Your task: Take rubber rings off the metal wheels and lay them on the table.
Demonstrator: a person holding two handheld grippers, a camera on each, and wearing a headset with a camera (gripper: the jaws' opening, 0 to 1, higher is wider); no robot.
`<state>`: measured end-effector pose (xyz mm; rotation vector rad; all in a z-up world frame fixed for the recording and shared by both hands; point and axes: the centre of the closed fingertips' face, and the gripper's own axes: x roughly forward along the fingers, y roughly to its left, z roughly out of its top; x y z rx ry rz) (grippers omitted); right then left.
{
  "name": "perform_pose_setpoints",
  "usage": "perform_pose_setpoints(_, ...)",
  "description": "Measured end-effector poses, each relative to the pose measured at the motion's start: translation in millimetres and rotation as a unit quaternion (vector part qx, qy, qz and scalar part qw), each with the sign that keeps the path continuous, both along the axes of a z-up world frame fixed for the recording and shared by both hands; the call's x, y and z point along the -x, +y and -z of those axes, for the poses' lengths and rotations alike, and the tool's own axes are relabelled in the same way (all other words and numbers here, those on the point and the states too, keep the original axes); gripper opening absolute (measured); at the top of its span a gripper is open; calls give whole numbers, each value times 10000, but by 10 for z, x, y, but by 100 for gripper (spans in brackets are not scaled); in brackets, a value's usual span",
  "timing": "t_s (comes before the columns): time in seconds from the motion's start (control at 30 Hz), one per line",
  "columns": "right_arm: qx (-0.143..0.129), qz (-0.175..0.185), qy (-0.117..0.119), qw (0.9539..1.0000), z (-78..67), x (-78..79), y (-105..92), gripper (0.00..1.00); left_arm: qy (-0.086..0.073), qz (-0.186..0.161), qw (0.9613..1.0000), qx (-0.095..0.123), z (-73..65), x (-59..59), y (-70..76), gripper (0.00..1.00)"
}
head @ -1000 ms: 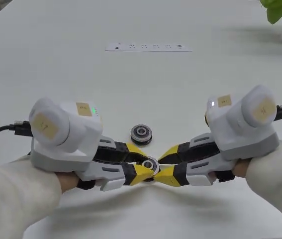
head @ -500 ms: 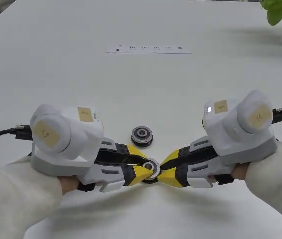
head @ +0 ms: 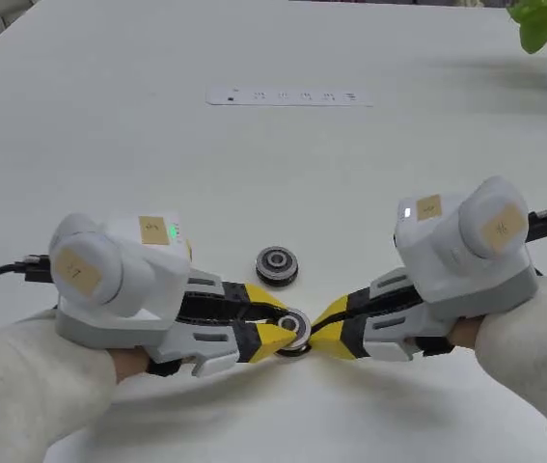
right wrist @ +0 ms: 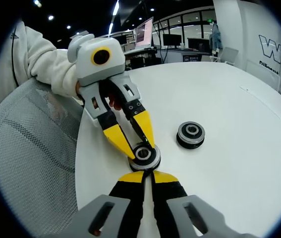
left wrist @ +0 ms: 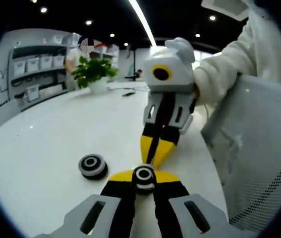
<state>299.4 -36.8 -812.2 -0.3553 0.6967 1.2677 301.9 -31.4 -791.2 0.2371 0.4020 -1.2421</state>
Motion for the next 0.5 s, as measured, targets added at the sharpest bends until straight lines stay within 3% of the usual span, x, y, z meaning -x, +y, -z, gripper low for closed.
perform_pose_setpoints(0.2,-4,52,76,10000,-1,-3,-6,1,-10,-1,10000,20,0,-2,-1,14)
perform_pose_setpoints(0.33,-50,219,314,9993,-1,-22,-18,0,-21,9,10000,22,1,2,-1,14)
perform_pose_setpoints(0.5,-129,374,450,9982,-34,-34,-40,0,-33,9,10000,11,-1,9,-1,14)
